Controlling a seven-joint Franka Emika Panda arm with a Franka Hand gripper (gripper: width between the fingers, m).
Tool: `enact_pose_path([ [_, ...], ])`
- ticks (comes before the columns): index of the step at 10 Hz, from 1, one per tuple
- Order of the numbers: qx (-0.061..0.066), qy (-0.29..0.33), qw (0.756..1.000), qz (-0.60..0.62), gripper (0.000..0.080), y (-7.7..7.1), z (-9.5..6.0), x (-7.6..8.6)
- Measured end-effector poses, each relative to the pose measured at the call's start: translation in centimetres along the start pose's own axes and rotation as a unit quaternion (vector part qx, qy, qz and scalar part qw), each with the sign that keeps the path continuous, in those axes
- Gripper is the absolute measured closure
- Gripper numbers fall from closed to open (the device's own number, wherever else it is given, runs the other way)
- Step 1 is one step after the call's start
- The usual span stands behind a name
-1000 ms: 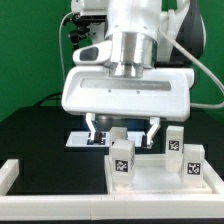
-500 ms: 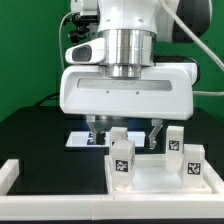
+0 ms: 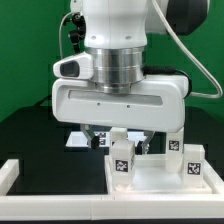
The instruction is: Assemble square table
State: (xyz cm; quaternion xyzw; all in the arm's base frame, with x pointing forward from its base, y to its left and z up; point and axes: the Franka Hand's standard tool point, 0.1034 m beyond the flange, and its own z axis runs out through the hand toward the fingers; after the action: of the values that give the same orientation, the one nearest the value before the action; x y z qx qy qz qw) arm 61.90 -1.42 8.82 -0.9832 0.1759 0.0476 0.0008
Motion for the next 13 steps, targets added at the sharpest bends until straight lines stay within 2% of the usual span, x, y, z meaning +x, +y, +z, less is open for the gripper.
enact_pose_path([
  [1, 0.000, 0.000, 1.000, 0.008, 0.0353, 0.0, 0.0, 0.0],
  [2, 0.000, 0.000, 1.000, 0.024, 0.0353, 0.0, 0.0, 0.0],
  [3, 0.000, -0.001, 0.998, 0.070, 0.0491, 0.0, 0.0, 0.0],
  [6, 0.000, -0.001, 0.985, 0.173, 0.0511, 0.0, 0.1, 0.0],
  [7, 0.000, 0.002, 0.973, 0.231, 0.0511, 0.0, 0.2, 0.0],
  [8, 0.005, 0.015, 0.955, 0.296, 0.0511, -0.2, 0.2, 0.3],
  [10, 0.014, 0.022, 0.905, 0.425, 0.0511, -0.5, 0.2, 0.5],
  [11, 0.031, 0.024, 0.865, 0.501, 0.0509, -0.9, 0.2, 0.6],
  [12, 0.040, 0.024, 0.839, 0.541, 0.0509, -1.3, 0.2, 0.6],
  [13, 0.044, 0.027, 0.813, 0.580, 0.0509, -1.7, 0.2, 0.6],
])
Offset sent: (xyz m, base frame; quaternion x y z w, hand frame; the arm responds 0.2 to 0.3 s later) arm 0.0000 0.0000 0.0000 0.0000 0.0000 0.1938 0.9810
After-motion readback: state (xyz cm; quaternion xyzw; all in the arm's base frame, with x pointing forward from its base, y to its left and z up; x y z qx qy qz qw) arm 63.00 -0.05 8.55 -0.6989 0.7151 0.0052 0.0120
